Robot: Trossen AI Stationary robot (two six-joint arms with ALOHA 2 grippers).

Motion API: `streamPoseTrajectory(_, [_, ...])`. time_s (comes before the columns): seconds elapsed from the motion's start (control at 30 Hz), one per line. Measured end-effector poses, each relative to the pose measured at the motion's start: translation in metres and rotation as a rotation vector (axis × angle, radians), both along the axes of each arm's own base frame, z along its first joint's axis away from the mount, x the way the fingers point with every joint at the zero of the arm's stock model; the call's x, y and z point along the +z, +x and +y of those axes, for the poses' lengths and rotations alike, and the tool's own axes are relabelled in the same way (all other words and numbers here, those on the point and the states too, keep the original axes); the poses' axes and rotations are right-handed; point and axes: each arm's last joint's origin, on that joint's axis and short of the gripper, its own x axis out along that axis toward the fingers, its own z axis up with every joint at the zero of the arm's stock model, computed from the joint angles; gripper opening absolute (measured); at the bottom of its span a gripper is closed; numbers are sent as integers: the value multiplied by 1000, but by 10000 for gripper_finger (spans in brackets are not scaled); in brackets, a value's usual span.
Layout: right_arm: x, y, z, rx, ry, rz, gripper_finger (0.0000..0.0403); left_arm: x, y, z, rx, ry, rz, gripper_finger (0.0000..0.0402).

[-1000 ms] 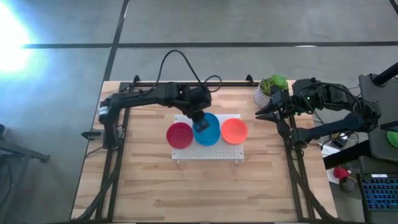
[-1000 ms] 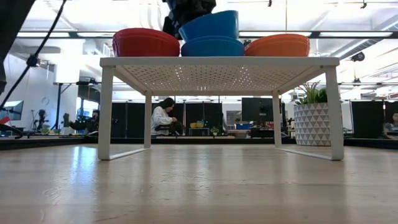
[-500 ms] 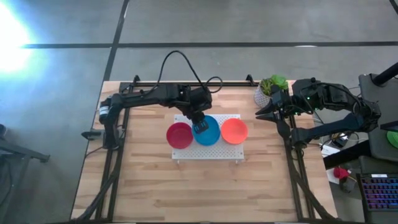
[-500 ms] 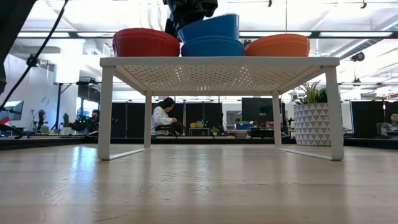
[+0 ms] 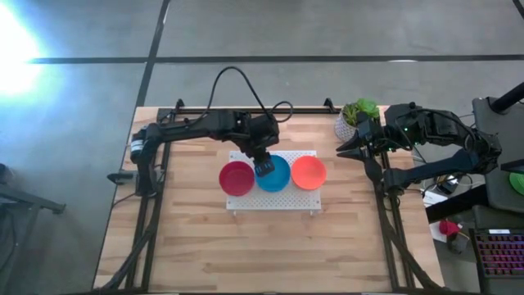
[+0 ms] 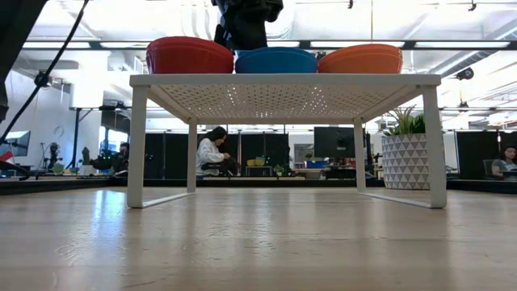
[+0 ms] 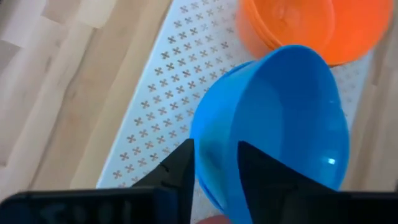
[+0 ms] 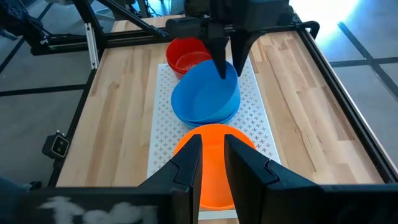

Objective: Pick & Place Mini bowls
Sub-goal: Stack the blue bowl on the blue bowl on the shelf

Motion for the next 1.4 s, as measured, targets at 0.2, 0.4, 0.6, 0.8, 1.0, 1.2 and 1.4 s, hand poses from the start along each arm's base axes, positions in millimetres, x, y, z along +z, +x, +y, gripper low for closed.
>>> streamPoseTrajectory(0.2, [0,0,0,-2,2,0,66,13,-1,-1,-18,-16,-48,133])
streamPoseTrajectory(0.4, [0,0,0,-2,3,0,66,35,-4,1,-21,44,-122,133])
streamPoseTrajectory(0.6, [0,0,0,-3,4,0,66,33,-3,2,25,82,-111,99])
streamPoseTrajectory(0.8, [0,0,0,-4,6,-1,66,30,-2,2,28,84,-108,8])
streamPoseTrajectory(1.0, [-1,1,0,-4,6,1,66,30,-1,1,21,87,-113,1])
streamPoseTrajectory(1.2, [-1,1,0,-4,6,3,66,15,1,1,24,69,-65,0])
streamPoseTrajectory(1.4, [-2,1,0,-4,6,4,66,-3,4,1,27,60,-31,0])
